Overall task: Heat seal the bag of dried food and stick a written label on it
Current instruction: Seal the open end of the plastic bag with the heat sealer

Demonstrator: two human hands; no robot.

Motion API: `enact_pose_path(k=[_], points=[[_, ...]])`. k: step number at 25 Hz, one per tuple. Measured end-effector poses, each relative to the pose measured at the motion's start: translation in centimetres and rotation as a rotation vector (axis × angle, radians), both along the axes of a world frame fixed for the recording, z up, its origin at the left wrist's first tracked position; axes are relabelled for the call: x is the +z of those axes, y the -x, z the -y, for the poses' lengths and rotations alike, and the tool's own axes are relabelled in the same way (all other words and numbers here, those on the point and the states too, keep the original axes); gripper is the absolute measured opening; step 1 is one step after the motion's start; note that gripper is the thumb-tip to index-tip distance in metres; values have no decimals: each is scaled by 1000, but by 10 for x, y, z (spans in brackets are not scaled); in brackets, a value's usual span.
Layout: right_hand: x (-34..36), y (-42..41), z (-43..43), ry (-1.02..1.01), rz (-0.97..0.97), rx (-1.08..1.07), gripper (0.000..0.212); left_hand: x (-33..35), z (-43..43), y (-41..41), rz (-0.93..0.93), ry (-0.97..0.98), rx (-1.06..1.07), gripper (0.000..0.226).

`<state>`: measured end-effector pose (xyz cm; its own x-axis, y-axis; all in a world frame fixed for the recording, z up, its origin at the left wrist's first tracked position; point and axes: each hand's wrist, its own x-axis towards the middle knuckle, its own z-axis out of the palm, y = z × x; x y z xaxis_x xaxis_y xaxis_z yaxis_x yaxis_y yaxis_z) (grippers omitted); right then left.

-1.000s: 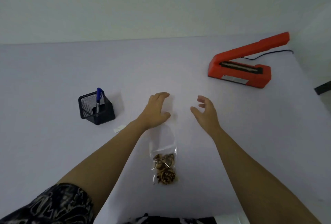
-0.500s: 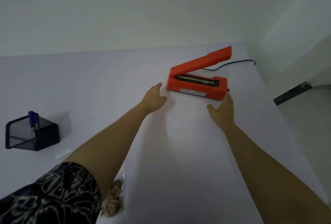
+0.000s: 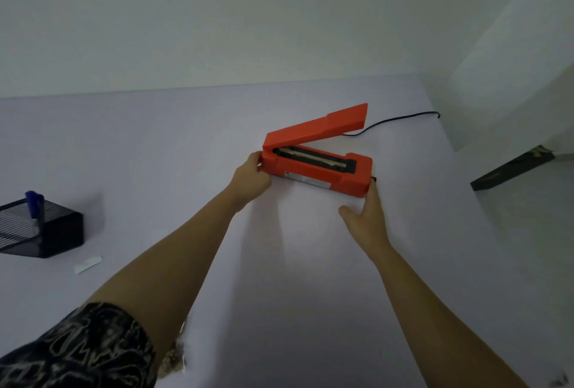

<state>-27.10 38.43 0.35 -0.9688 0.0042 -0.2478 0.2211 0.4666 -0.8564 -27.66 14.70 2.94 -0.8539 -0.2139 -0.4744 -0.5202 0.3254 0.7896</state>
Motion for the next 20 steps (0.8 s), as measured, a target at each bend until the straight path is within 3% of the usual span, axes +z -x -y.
enact_pose_path(k=[7, 13, 17, 20], points=[[6, -84, 2, 55, 21, 27, 88, -3, 6, -79, 5, -21, -10, 73], [3, -114, -2, -5, 10, 42, 88, -4, 7, -107, 7, 69, -115, 76], [4, -130, 14, -104, -68, -254, 63, 4, 20, -119, -63, 182, -94, 71], [3, -161, 65, -11, 4, -135, 34, 1, 55, -158, -146, 355, 65, 56]])
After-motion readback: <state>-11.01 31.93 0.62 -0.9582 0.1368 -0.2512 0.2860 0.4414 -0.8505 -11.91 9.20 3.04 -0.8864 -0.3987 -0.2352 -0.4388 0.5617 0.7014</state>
